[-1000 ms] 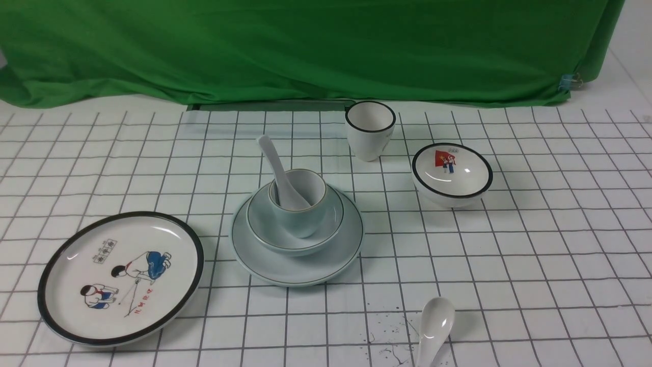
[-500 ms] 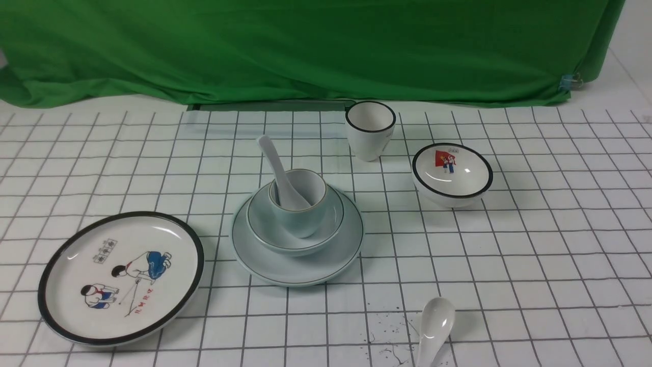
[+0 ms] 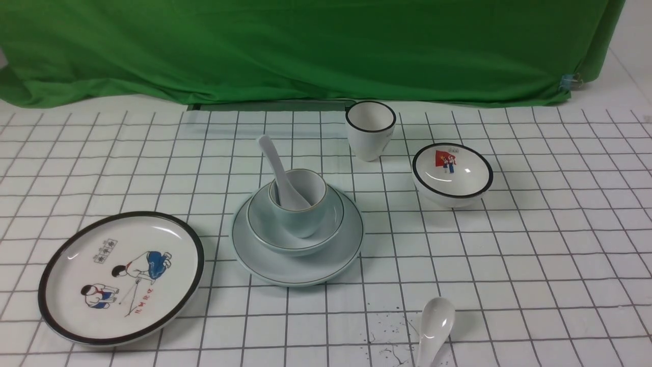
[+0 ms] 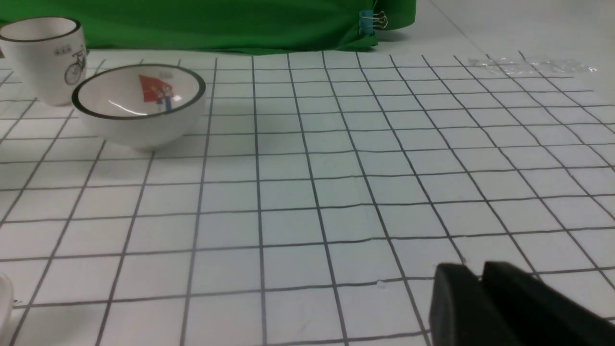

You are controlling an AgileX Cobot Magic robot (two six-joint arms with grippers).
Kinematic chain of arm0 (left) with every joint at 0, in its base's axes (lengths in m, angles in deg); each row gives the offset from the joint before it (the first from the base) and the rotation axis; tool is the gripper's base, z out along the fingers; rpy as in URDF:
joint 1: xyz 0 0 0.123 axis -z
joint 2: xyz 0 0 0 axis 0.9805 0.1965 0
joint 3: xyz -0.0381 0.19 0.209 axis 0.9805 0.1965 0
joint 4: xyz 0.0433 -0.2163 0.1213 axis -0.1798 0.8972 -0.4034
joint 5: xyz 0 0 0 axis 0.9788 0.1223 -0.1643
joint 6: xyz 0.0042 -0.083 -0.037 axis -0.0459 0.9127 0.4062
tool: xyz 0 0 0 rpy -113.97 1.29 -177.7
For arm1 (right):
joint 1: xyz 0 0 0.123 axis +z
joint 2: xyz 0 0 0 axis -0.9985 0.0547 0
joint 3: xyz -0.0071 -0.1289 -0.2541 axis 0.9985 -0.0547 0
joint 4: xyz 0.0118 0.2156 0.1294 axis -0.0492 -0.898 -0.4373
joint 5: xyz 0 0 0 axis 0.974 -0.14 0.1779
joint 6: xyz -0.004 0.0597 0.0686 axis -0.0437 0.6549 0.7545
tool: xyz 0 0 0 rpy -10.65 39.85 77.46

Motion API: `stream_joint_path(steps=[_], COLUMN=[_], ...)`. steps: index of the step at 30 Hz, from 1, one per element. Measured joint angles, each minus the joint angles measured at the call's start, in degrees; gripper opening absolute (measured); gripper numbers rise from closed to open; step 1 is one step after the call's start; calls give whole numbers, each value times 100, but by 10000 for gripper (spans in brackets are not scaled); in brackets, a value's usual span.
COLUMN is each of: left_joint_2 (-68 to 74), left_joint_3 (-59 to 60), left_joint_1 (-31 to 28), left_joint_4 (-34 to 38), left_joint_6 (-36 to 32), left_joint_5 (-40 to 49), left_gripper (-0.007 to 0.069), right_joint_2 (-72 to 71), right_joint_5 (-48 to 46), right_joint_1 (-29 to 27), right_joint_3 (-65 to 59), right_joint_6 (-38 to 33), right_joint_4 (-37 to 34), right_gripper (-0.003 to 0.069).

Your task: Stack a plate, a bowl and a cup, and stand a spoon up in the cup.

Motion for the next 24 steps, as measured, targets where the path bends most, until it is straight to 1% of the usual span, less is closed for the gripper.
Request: stream_joint_path(steps=[6,10,16,20,24], left_joint_2=[0,0,0,0,0], left_joint_3=[212,216,216,216,216], left_joint_1=[62,164,164,164,164], left_joint_4=[-85,-134,-163,-413,-505], left_joint_6=[-139,-429,-451,-451,-451], left_joint_5=[340,341,336,336,336], left_gripper=[-29,-29,-29,-29,-29], right_joint_2=[0,0,0,0,0], right_joint_5=[-2,-2,-2,-2,-2], right_joint_1=[0,0,0,0,0], right_joint_3=[0,0,0,0,0], right_joint_6=[0,0,0,0,0], right_joint_4=[0,0,0,0,0], right_gripper=[122,135,153,160,167])
